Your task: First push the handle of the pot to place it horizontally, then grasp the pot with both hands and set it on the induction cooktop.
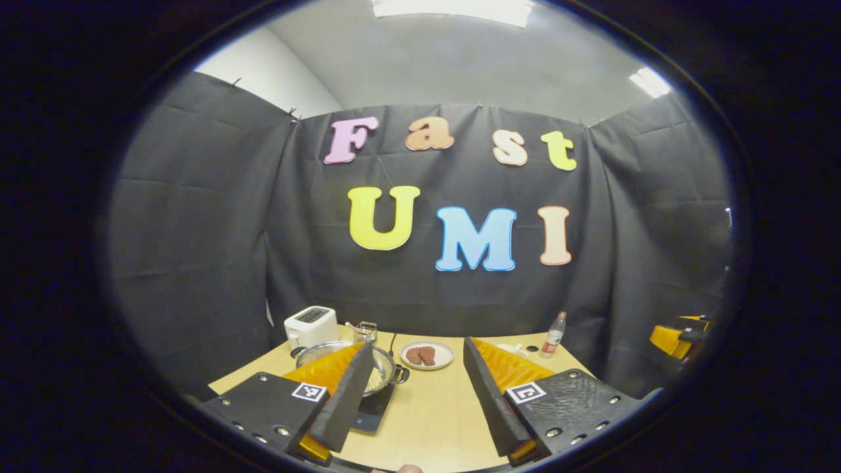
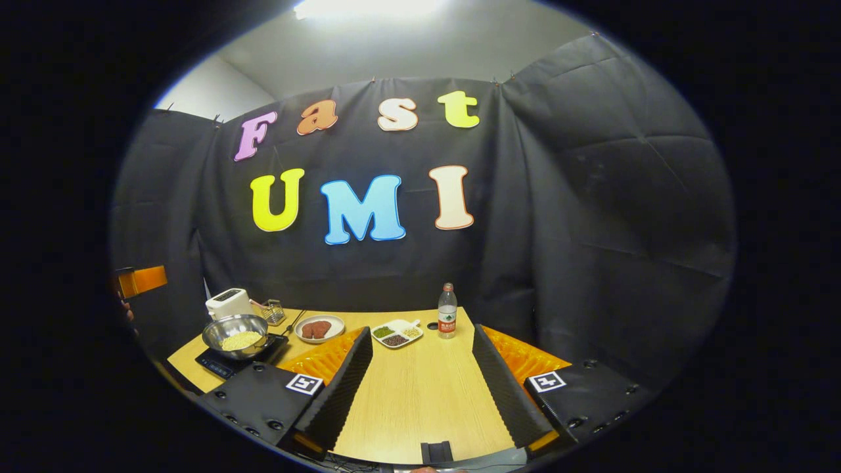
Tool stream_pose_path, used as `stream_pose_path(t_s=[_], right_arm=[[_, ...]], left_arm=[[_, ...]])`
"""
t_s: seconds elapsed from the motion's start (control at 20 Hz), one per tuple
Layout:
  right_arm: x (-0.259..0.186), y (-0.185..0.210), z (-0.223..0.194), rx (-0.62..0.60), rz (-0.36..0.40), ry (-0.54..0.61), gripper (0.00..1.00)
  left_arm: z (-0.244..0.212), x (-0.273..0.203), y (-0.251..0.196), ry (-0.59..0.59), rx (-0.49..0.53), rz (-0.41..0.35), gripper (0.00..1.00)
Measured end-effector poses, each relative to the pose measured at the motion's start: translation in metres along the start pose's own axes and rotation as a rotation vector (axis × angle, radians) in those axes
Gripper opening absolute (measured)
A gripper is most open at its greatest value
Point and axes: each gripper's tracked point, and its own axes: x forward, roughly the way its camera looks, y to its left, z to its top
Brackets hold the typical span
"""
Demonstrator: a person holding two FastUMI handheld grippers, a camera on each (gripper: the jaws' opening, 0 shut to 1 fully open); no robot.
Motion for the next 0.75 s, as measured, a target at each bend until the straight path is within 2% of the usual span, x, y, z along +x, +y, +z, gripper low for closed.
stream_pose_path(t_s=[0.05, 0.25, 0.3, 0.35, 0.45, 0.55, 0.65, 0.7, 0.75], right_arm=[[-0.001, 0.001, -0.002, -0.003, 0.0, 0.004, 0.97], [0.004, 0.022, 0.009, 0.018, -0.007, -0.021, 0.98], [0.003, 0.03, 0.011, 0.026, -0.005, -0.023, 0.98], [0.002, 0.039, 0.013, 0.032, 0.002, -0.027, 0.98], [0.004, 0.052, 0.016, 0.023, 0.007, -0.041, 0.98], [0.006, 0.064, 0.018, 0.012, 0.012, -0.041, 0.98], [0.008, 0.075, 0.025, 0.015, 0.013, -0.056, 0.98], [0.009, 0.079, 0.027, 0.018, 0.008, -0.065, 0.92], [0.01, 0.084, 0.028, 0.024, 0.007, -0.068, 0.92]], left_arm=[[-0.006, -0.009, 0.0, -0.001, -0.008, -0.002, 0.8], [-0.016, -0.018, 0.003, 0.004, 0.003, -0.028, 0.8], [-0.014, -0.02, 0.008, -0.001, 0.004, -0.031, 0.84], [-0.014, -0.021, 0.014, -0.008, 0.004, -0.035, 0.8], [-0.011, -0.023, 0.03, -0.024, 0.016, -0.03, 0.8], [-0.012, -0.023, 0.047, -0.026, 0.024, -0.021, 0.87], [-0.011, -0.025, 0.059, -0.023, 0.028, -0.018, 0.8], [-0.006, -0.026, 0.067, -0.036, 0.033, -0.008, 0.8], [-0.003, -0.026, 0.073, -0.043, 0.036, -0.004, 0.83]])
